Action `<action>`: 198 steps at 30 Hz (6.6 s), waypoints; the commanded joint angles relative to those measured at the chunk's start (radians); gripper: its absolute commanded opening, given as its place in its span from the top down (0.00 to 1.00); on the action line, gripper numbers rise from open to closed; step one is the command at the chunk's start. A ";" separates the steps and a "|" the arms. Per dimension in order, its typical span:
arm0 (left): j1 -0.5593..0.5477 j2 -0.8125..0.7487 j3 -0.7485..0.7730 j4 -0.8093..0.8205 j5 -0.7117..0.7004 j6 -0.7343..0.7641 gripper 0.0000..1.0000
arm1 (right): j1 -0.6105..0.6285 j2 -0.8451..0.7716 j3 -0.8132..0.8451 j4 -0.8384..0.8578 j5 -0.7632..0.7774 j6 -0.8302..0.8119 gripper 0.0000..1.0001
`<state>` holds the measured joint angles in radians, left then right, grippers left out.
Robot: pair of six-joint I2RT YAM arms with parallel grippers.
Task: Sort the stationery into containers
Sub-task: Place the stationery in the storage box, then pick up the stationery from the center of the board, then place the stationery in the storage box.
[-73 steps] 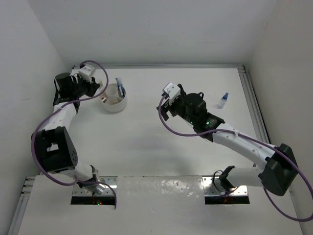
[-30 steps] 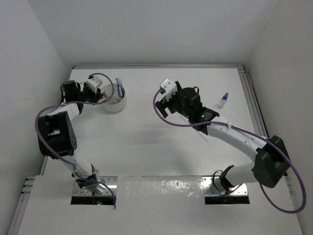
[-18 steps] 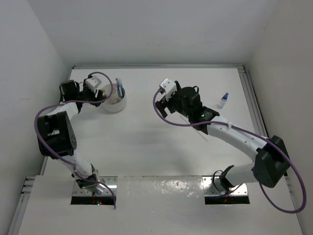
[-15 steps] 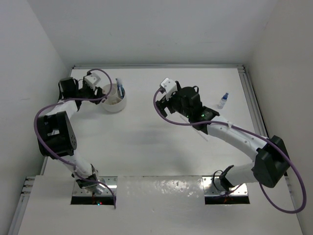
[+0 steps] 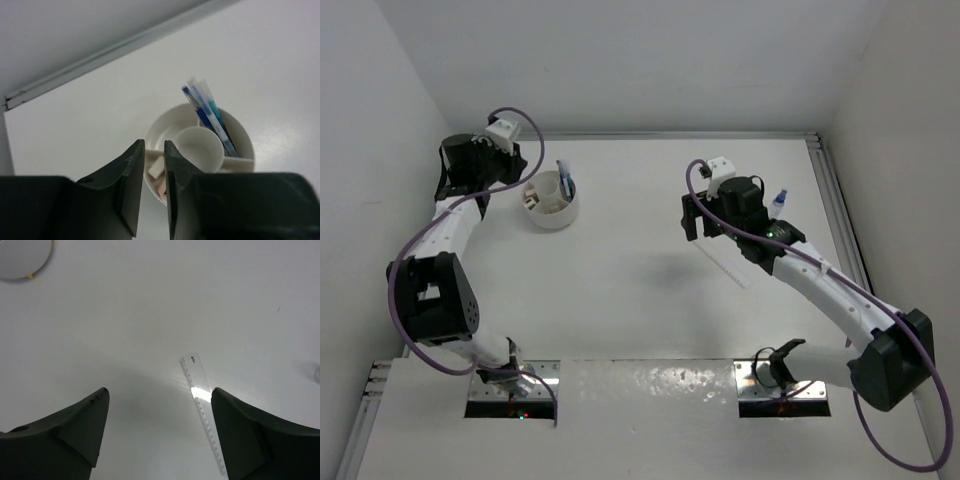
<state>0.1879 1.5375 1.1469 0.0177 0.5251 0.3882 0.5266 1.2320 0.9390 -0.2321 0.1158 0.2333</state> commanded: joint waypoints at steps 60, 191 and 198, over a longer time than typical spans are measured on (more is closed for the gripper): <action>-0.188 -0.278 -0.220 0.102 -0.280 -0.081 0.49 | -0.586 0.653 -0.101 0.809 0.124 0.064 0.45; -0.421 -0.309 -0.173 0.039 0.583 -0.117 1.00 | 0.211 0.210 0.150 0.355 -0.567 -0.348 0.05; -0.334 -0.329 -0.179 0.152 0.363 -0.228 1.00 | 0.159 0.109 0.045 0.372 -0.452 -0.339 0.01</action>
<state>-0.1749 1.2469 0.9581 0.0715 1.0008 0.2169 0.7078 1.3998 1.0214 0.0994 -0.3954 -0.1139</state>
